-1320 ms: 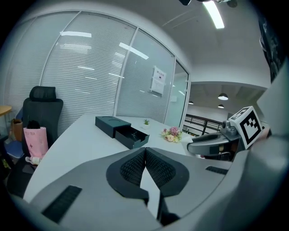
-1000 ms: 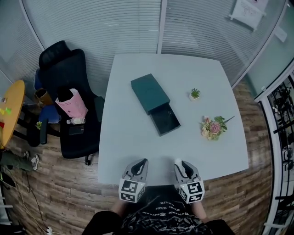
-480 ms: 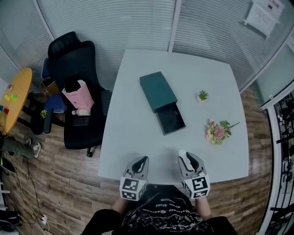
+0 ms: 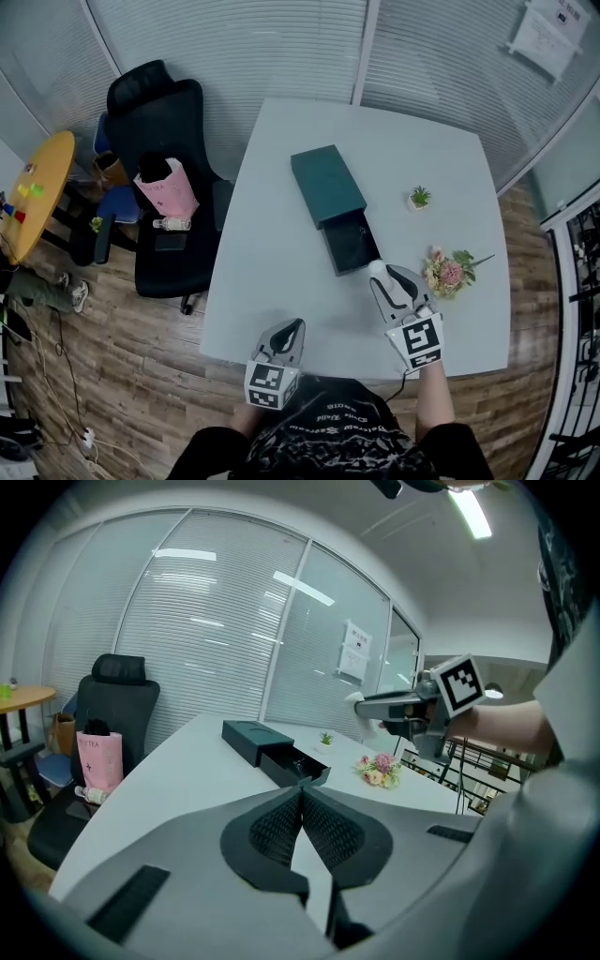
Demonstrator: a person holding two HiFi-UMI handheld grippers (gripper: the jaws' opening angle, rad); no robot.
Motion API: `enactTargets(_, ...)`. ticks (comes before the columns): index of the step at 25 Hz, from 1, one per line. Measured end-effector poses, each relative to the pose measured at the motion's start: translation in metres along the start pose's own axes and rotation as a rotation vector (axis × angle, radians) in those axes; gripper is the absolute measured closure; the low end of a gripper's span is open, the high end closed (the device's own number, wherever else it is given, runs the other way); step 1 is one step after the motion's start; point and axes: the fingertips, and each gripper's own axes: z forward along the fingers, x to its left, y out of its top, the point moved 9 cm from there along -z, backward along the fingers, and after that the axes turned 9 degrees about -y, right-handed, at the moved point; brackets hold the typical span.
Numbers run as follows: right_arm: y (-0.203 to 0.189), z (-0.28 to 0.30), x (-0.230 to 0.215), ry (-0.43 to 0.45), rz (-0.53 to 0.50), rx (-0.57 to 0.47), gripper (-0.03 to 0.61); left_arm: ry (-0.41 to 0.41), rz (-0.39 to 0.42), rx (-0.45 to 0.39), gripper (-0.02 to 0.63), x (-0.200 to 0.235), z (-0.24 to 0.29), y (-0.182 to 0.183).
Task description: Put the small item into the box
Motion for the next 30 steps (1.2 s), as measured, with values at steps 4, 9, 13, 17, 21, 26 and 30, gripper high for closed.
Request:
enactTargets(4,0.011,0.031,-0.014,0.049,-0.118,0.037,0.445,0.011,-0.013,-0.012,0.594,-0.002,-0.003,-0.001)
enactTargets(9,0.014,0.068,-0.027,0.138,-0.188,0.087,0.443,0.036,-0.026,-0.013,0.594,-0.004,-0.007,-0.004)
enactTargets(13,0.022,0.095,-0.033,0.207,-0.331,0.122,0.443,0.069,-0.035,-0.006,0.594,-0.003,-0.005,-0.005)
enactTargets(17,0.021,0.124,-0.031,0.283,-0.442,0.161,0.443,0.093,-0.036,0.002,0.594,-0.004,-0.004,-0.003)
enactTargets(21,0.007,0.160,-0.032,0.324,-0.473,0.233,0.443,0.109,-0.049,0.008,0.594,-0.004,0.000,-0.002)
enactTargets(26,-0.012,0.196,-0.026,0.393,-0.574,0.302,0.443,0.148,-0.042,0.026,0.594,-0.003,0.003,-0.006)
enactTargets(30,-0.030,0.218,-0.024,0.422,-0.597,0.341,0.443,0.182,-0.055,0.044,0.594,0.000,0.003,-0.007)
